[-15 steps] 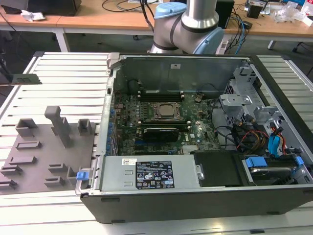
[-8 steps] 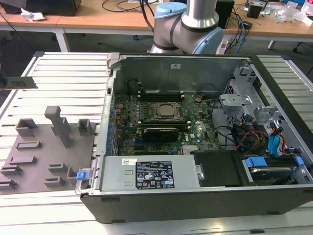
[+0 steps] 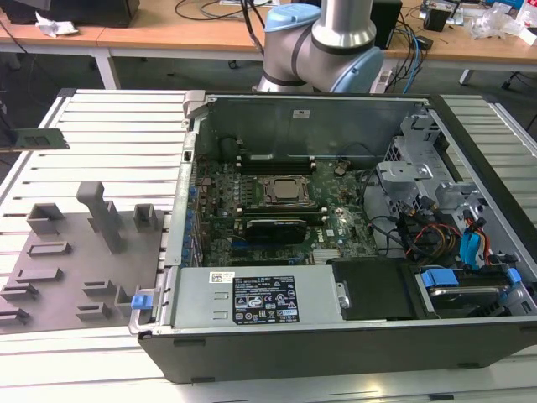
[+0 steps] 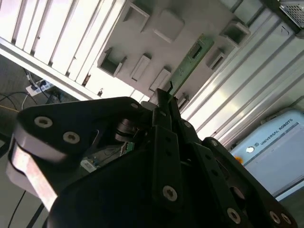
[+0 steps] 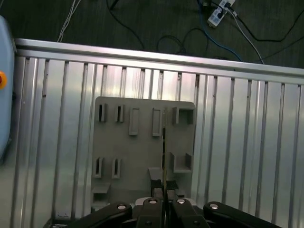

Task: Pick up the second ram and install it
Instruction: 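Pick up the second ram and move it above second insertion slot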

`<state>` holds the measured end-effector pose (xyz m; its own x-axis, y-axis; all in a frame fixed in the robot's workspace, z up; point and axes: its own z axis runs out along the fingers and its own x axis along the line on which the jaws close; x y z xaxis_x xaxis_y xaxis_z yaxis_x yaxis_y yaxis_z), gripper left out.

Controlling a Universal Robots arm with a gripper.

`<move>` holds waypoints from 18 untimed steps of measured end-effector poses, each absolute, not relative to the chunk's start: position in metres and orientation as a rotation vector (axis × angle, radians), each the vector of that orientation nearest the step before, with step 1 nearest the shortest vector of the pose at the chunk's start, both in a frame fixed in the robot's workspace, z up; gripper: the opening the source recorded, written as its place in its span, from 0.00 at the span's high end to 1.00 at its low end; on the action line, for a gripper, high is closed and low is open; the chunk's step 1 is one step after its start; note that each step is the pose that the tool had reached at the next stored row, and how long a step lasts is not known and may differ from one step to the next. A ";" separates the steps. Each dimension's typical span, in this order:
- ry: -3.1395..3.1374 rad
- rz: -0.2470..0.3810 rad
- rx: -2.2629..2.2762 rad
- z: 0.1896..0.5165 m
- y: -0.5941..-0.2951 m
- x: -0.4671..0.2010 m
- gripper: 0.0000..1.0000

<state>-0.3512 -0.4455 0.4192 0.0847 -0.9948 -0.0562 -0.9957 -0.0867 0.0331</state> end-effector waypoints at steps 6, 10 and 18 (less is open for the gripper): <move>2.115 0.099 -2.304 0.419 -0.445 -0.309 0.86; 2.115 0.100 -2.304 0.419 -0.445 -0.286 0.86; 2.115 0.102 -2.305 0.419 -0.445 -0.227 0.86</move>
